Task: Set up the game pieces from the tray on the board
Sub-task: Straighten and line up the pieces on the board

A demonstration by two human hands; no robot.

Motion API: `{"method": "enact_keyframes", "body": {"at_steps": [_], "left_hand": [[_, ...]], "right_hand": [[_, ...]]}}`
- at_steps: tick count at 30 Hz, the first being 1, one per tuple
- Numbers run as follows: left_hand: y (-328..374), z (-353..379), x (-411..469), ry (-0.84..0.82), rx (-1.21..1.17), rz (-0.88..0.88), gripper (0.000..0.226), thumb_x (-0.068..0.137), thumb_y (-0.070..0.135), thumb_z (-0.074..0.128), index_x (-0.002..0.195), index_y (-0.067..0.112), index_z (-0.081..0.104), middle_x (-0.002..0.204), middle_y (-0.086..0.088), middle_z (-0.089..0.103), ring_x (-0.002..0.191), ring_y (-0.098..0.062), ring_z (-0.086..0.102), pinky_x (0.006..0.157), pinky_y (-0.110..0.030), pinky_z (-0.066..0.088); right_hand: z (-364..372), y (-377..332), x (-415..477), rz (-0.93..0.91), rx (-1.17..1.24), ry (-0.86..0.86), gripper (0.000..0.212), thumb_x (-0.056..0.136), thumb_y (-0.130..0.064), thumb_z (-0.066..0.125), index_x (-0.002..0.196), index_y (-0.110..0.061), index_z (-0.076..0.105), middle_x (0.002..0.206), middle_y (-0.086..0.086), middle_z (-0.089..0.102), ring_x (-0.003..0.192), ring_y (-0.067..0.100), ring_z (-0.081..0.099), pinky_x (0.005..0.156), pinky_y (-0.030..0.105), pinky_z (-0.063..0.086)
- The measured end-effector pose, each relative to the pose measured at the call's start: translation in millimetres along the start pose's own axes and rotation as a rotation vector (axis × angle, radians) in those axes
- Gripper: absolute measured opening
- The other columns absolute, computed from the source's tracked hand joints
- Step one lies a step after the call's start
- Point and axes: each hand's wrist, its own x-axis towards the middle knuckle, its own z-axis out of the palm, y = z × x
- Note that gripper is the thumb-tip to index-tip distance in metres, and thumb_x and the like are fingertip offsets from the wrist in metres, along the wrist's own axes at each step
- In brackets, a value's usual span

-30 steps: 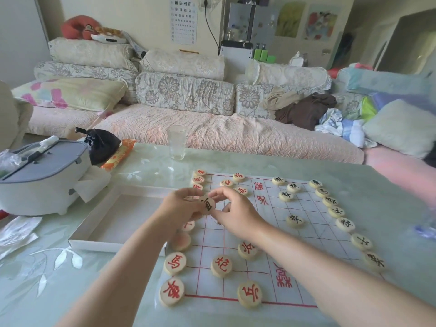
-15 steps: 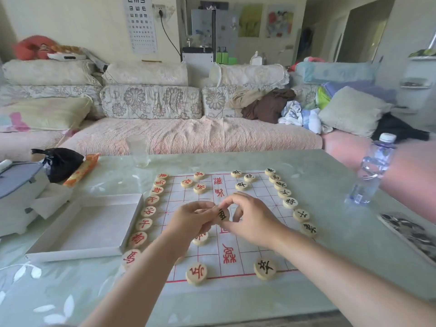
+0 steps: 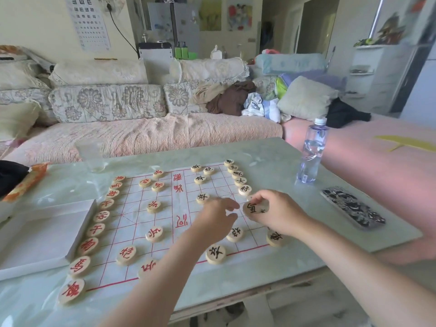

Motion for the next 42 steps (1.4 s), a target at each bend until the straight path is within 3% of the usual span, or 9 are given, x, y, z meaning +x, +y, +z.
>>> {"method": "enact_keyframes", "body": {"at_steps": [3,6,10,14,17,25,29,38,42], "left_hand": [[5.4,18.5,5.0,-0.087,0.211,0.088,0.032,0.085,0.03,0.064,0.117,0.031,0.064,0.12,0.004,0.056,0.114,-0.015,0.049,0.095,-0.033,0.045],[3.8,26.9,4.4,-0.119,0.34,0.095,0.039,0.079,0.038,0.066,0.117,0.032,0.062,0.121,0.003,0.055,0.117,-0.018,0.044,0.098,-0.034,0.04],[-5.1,30.6,3.5,-0.123,0.344,0.088,0.034,0.08,0.032,0.066,0.114,0.029,0.063,0.113,0.002,0.055,0.112,-0.018,0.05,0.095,-0.034,0.044],[-6.5,31.2,4.0,-0.108,0.313,0.094,0.03,0.081,0.031,0.066,0.111,0.028,0.065,0.11,0.003,0.055,0.108,-0.016,0.051,0.092,-0.035,0.047],[-8.3,32.1,3.5,-0.098,0.305,0.108,0.031,0.081,0.032,0.066,0.112,0.028,0.064,0.111,0.003,0.056,0.109,-0.016,0.05,0.093,-0.035,0.046],[-25.1,18.3,-6.1,0.021,0.256,0.14,0.027,0.089,0.032,0.059,0.116,0.029,0.062,0.11,0.005,0.055,0.108,-0.015,0.049,0.092,-0.03,0.042],[-43.5,-7.3,-18.5,0.056,0.264,0.123,0.024,0.09,0.028,0.059,0.113,0.03,0.063,0.106,0.007,0.056,0.102,-0.014,0.053,0.088,-0.031,0.045],[-102.4,-74.2,-64.1,0.098,0.297,0.008,0.022,0.09,0.025,0.058,0.11,0.031,0.064,0.098,0.01,0.056,0.086,-0.009,0.055,0.076,-0.023,0.044],[-132.1,-95.4,-83.9,0.096,0.331,-0.042,0.024,0.088,0.021,0.056,0.104,0.037,0.061,0.094,0.018,0.054,0.083,-0.006,0.055,0.071,-0.02,0.043]], "right_hand": [[-10.3,25.8,-4.8,0.078,-0.022,-0.018,0.03,0.067,-0.061,0.077,0.086,-0.042,0.064,0.098,-0.023,0.065,0.085,0.0,0.062,0.071,0.025,0.047],[-14.6,42.4,-9.3,0.107,-0.051,-0.056,0.029,0.067,-0.054,0.079,0.087,-0.039,0.065,0.096,-0.023,0.066,0.091,0.002,0.062,0.08,0.027,0.05],[-13.6,50.8,-12.6,0.111,-0.068,-0.06,0.024,0.073,-0.045,0.08,0.089,-0.037,0.066,0.097,-0.023,0.066,0.09,0.0,0.06,0.075,0.019,0.045],[-9.5,50.8,-9.4,0.118,-0.115,-0.104,0.024,0.073,-0.054,0.074,0.089,-0.037,0.066,0.098,-0.02,0.065,0.093,0.006,0.061,0.083,0.03,0.05],[-7.9,44.2,-6.6,0.11,-0.237,-0.129,0.022,0.08,-0.057,0.067,0.088,-0.037,0.067,0.1,-0.014,0.057,0.094,0.01,0.058,0.08,0.03,0.046],[8.9,-0.6,-2.8,-0.072,-0.202,-0.045,0.008,0.089,-0.036,0.061,0.089,-0.032,0.068,0.093,-0.015,0.054,0.087,0.007,0.053,0.071,0.027,0.039],[26.9,-29.0,-1.1,-0.159,-0.129,-0.109,0.008,0.089,-0.034,0.063,0.094,-0.032,0.069,0.102,-0.015,0.063,0.096,0.007,0.056,0.082,0.03,0.047],[87.1,-102.8,2.7,-0.276,-0.089,-0.36,0.016,0.087,-0.035,0.066,0.103,-0.035,0.068,0.104,-0.018,0.066,0.072,-0.004,0.053,0.073,0.024,0.046],[109.7,-128.8,-1.7,-0.304,-0.155,-0.534,0.031,0.078,-0.044,0.071,0.107,-0.038,0.065,0.104,-0.018,0.065,0.091,0.004,0.06,0.085,0.029,0.051]]}}
